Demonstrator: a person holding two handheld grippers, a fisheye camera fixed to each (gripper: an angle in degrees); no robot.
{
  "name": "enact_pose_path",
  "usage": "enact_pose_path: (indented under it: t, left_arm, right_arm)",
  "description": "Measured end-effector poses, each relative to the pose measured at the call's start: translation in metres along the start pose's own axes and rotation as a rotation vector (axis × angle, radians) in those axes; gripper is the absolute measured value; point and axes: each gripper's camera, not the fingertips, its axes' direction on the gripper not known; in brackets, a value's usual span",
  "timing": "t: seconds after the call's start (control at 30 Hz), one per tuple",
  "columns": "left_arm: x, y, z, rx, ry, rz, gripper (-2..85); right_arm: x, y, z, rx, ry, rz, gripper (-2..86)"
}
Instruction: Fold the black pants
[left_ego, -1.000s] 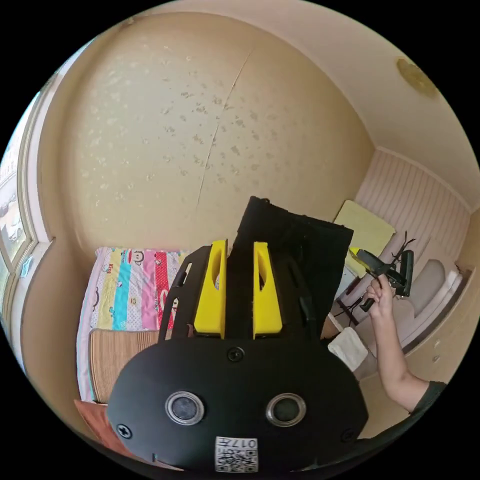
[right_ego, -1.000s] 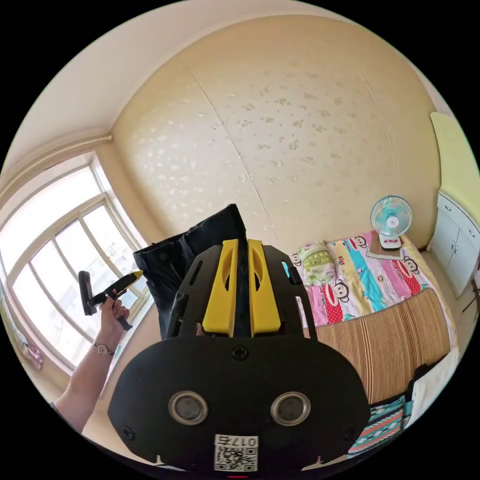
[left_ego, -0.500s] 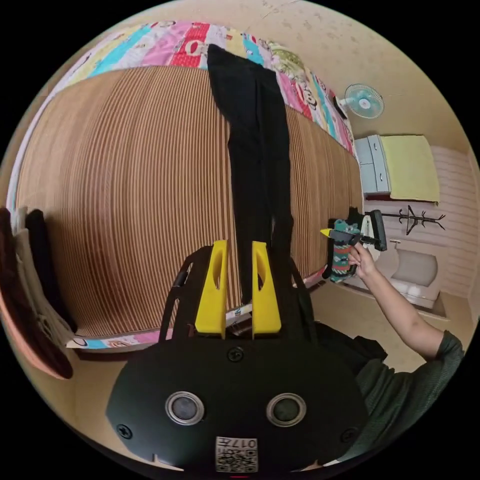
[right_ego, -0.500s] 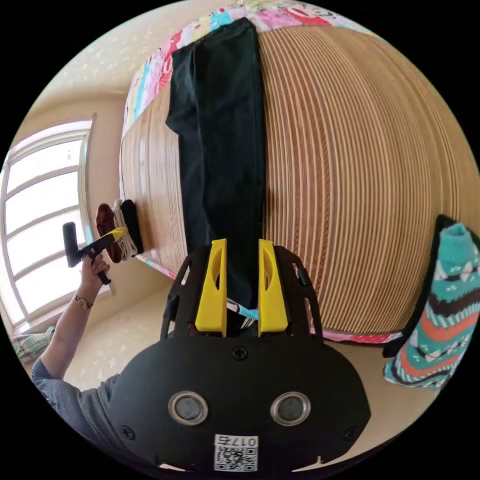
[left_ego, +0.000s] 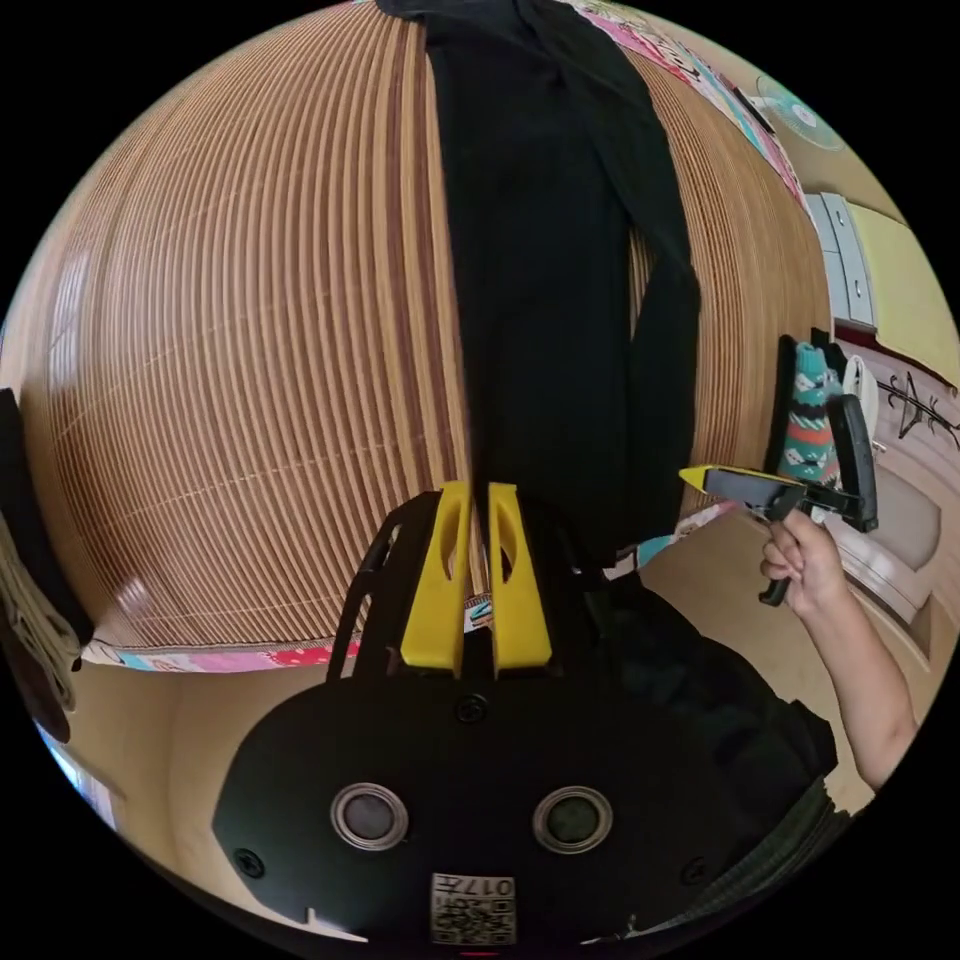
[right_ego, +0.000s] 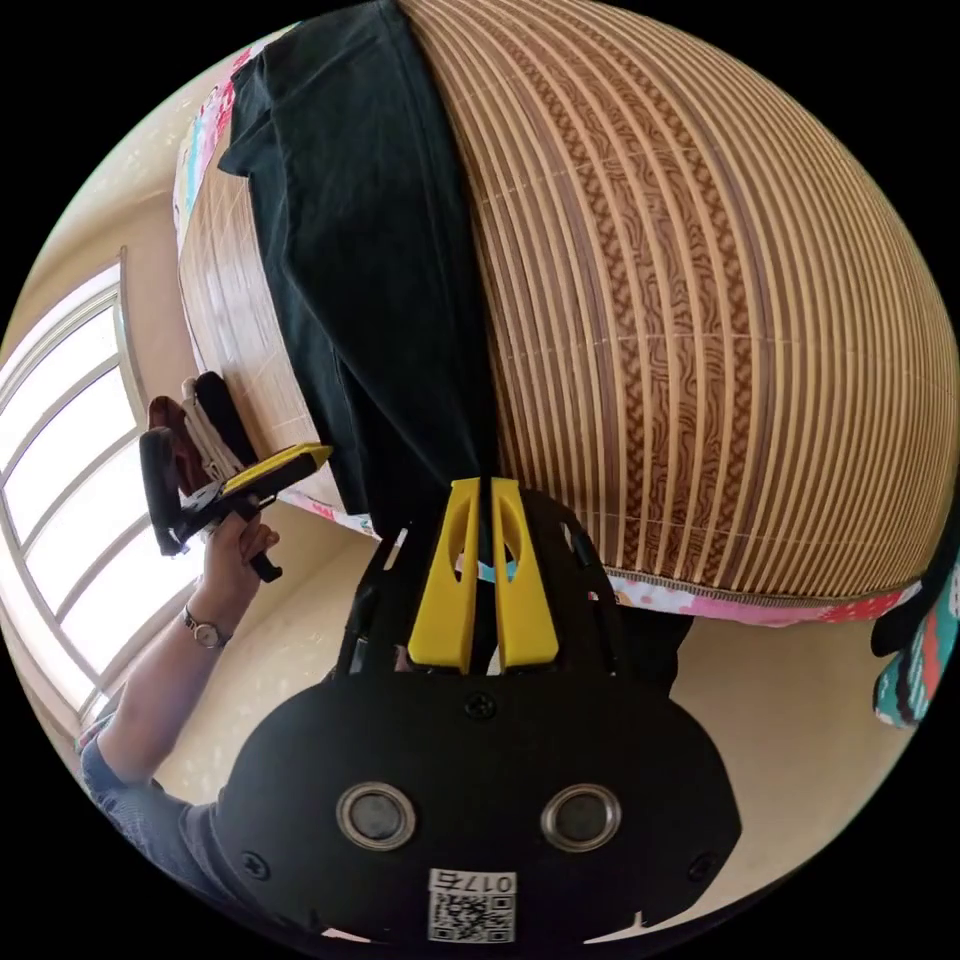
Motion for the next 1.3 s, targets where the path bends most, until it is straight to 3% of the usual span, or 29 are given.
enact_pose_path:
  t: [0.1, 0.13, 0.23, 0.3, 0.37, 0.43, 0.5, 0.63, 0.83, 0.97, 1.03, 1.13, 1.3]
  left_arm:
    - [-0.011, 0.049, -0.041, 0.115, 0.166, 0.024, -0.3]
    - [-0.017, 0.076, -0.065, 0.201, 0.203, -0.016, -0.4]
    - [-0.026, 0.142, -0.118, 0.402, 0.208, -0.076, -0.6]
    - [-0.043, 0.168, -0.127, 0.445, 0.214, -0.166, -0.6]
    - [-0.073, 0.179, -0.114, 0.387, 0.25, -0.295, -0.7]
    - [-0.119, 0.184, -0.078, 0.081, 0.21, -0.558, -0.8]
    - [-0.136, 0.196, -0.074, -0.023, 0.184, -0.687, -0.8]
    - [-0.095, 0.202, -0.142, 0.27, 0.298, -0.409, 0.4]
    - [0.024, 0.173, -0.201, 0.265, 0.179, 0.073, 7.4]
    - [0.008, 0.172, -0.208, 0.31, 0.088, -0.003, 9.1]
    - [-0.046, 0.179, -0.189, 0.267, 0.041, -0.13, 12.5]
    - [-0.114, 0.213, -0.183, 0.296, -0.026, -0.336, 14.6]
    - [-0.159, 0.235, -0.155, 0.204, -0.022, -0.341, 16.5]
  right_arm:
    - [0.019, 0.014, -0.035, 0.009, -0.117, -0.076, 3.0]
    - [0.03, 0.023, -0.052, 0.025, -0.242, -0.121, 2.8]
    - [0.075, 0.054, -0.091, 0.105, -0.487, -0.075, 2.5]
    - [0.103, 0.074, -0.115, 0.189, -0.48, 0.003, 2.4]
    - [0.134, 0.092, -0.139, 0.234, -0.458, 0.105, 2.2]
    - [0.15, 0.095, -0.15, 0.207, -0.427, 0.197, 2.2]
    - [0.155, 0.094, -0.166, 0.165, -0.411, 0.253, 2.2]
    - [0.118, 0.093, -0.21, 0.078, -0.22, 0.096, 2.1]
    - [0.063, 0.113, -0.248, -0.011, -0.274, -0.232, 2.2]
    - [0.081, 0.116, -0.277, -0.038, -0.155, -0.218, 2.3]
    - [0.095, 0.121, -0.289, -0.033, -0.13, -0.222, 2.2]
    - [0.123, 0.13, -0.303, -0.053, -0.172, -0.197, 2.0]
    - [0.159, 0.138, -0.318, -0.076, -0.289, -0.159, 1.8]
